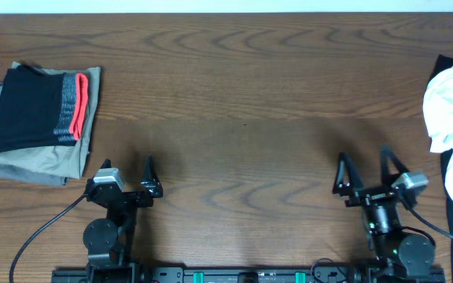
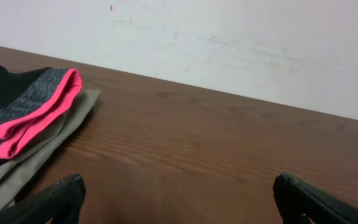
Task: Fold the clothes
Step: 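Reach the right gripper to the white T-shirt at the right edge and grasp it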
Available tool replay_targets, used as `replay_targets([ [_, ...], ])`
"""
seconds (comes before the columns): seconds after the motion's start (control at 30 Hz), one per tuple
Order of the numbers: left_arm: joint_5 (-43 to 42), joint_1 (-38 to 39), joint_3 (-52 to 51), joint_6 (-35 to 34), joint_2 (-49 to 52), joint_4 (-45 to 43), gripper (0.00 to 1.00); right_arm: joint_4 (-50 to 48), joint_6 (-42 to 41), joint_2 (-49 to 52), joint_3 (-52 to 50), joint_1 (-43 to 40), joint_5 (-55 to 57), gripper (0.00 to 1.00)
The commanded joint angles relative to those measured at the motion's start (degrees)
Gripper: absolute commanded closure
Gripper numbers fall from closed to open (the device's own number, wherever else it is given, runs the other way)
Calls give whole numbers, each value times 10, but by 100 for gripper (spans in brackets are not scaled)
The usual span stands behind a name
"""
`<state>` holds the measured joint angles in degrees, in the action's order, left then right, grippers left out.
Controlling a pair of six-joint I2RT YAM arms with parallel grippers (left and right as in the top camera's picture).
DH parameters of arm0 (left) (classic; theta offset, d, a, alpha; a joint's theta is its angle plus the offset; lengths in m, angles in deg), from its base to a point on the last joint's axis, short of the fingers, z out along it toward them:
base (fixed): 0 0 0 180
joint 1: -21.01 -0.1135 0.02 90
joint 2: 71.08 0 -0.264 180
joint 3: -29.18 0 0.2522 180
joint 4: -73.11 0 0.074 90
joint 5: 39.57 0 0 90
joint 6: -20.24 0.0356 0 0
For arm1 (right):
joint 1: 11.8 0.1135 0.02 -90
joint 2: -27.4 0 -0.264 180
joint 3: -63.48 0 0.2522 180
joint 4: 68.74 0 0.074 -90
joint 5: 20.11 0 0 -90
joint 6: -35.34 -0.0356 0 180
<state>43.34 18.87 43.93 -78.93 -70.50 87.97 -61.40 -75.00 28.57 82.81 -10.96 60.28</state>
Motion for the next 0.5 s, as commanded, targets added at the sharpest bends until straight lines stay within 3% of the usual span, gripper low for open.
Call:
replay_targets([
  [0.0,-8,2,-8,5,-3,23,2,22,79,27,73,-7,92,1],
  [0.23,-8,2,-8,5,-3,23,2,82,100,208,222,-10,313,1],
  [0.47,-8,2,-8,5,-3,23,2,143,106,485,387,-87,321,1],
])
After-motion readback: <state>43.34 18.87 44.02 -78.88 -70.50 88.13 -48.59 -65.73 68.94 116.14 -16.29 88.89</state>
